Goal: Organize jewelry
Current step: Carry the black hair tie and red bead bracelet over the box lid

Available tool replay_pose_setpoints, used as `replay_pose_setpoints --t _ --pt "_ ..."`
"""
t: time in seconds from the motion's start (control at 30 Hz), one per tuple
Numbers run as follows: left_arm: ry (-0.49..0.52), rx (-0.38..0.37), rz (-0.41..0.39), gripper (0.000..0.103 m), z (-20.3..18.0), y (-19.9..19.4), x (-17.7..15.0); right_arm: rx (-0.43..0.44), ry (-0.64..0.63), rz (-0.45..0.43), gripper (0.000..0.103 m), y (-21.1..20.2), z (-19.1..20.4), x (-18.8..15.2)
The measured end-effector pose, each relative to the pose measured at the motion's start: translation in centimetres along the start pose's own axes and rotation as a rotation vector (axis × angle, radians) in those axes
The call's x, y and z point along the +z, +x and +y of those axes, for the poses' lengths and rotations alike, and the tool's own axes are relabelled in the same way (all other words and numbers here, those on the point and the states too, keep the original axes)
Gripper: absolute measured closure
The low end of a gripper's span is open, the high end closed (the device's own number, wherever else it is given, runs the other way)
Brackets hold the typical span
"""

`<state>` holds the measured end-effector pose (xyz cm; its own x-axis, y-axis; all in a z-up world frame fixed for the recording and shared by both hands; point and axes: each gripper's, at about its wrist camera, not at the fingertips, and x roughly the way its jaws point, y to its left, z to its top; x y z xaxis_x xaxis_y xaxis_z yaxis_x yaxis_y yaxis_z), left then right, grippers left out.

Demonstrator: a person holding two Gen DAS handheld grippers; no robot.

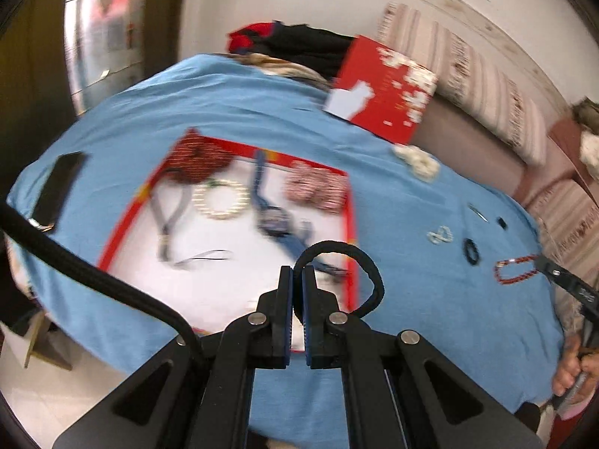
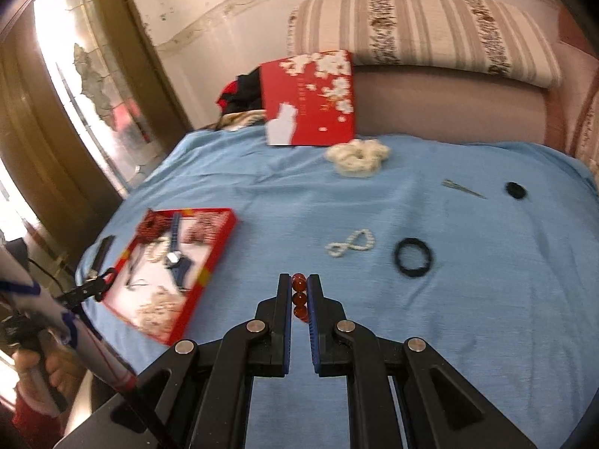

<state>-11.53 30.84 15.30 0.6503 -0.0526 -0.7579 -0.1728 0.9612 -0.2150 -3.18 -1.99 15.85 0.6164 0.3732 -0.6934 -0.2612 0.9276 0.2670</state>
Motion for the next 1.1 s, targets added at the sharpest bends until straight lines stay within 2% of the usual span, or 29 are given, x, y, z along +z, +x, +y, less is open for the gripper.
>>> replay_pose_setpoints --t 0.23,0.47,0.73,0.93,1.1 --pt "-0.059 0.078 -0.016 0.099 5.6 -0.7 0.4 0.076 -0.043 0.025 0.094 1.3 4.8 1.1" --pt "-0.112 0.088 0.014 0.099 9.4 0.7 0.6 0.129 -0.128 0.052 0.094 3.8 11.2 2.0" --pt "-0.136 0.067 0.055 0.099 10.8 3.4 0.6 0.189 -0.234 0.114 0.094 8.4 19.0 1.9" --pt "-0.104 0.135 0.124 0.099 11.5 6.2 1.0 0.234 -0.299 0.189 0.094 12.8 24.4 0.8" --pt "-0.128 0.144 0.162 0.099 12.6 7.3 0.9 0.272 -0.324 0.248 0.094 16.2 27.8 -0.4"
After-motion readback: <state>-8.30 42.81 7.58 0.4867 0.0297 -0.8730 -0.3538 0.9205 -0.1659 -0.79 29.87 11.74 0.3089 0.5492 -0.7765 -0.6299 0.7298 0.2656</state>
